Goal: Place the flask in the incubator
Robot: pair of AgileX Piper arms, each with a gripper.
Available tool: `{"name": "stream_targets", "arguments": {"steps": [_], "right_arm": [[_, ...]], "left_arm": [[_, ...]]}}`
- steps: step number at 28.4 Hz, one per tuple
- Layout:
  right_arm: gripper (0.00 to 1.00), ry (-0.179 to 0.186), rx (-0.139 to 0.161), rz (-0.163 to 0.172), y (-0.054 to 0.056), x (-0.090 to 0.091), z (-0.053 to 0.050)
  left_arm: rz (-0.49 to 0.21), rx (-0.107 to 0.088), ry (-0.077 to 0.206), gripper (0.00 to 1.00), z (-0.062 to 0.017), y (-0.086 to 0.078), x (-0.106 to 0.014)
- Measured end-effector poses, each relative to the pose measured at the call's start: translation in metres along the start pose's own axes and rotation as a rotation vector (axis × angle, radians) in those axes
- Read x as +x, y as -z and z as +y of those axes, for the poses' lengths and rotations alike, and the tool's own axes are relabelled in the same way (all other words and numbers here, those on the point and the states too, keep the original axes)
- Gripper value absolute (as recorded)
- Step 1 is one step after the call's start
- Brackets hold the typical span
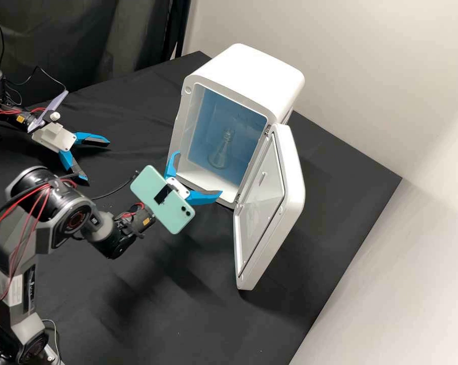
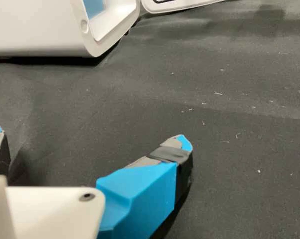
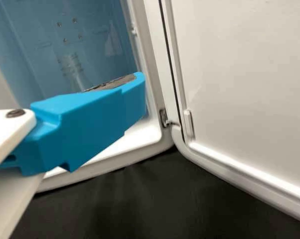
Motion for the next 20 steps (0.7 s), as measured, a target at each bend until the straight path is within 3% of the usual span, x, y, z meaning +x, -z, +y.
{"name": "stream_targets", "arguments": {"steps": [2, 3, 7, 9, 11, 13, 20], "right_arm": [[1.0, 0.011, 0.071, -0.015, -0.001, -0.015, 0.0], [1.0, 0.015, 0.082, -0.021, -0.002, -0.021, 0.0], [1.0, 0.025, 0.1, -0.041, -0.004, -0.034, 0.0], [1.0, 0.024, 0.104, -0.039, -0.003, -0.035, 0.0], [1.0, 0.026, 0.105, -0.038, -0.003, -0.036, 0.0], [1.0, 0.026, 0.105, -0.038, -0.003, -0.036, 0.0], [1.0, 0.026, 0.105, -0.038, -0.003, -0.036, 0.0]], "left_arm": [[0.002, 0.008, -0.013, 1.0, 0.003, 0.0, -0.001], [0.003, 0.012, -0.021, 1.0, 0.0047, 0.0, -0.002], [0.031, 0.026, -0.06, 1.0, 0.0131, 0.004, -0.007], [0.053, 0.033, -0.095, 1.0, 0.0203, 0.007, -0.011], [0.06, 0.029, -0.128, 1.0, 0.0275, 0.008, -0.015], [0.052, 0.007, -0.151, 1.0, 0.0317, 0.006, -0.017], [0.027, -0.01, -0.148, 1.0, 0.0316, 0.004, -0.016]]}}
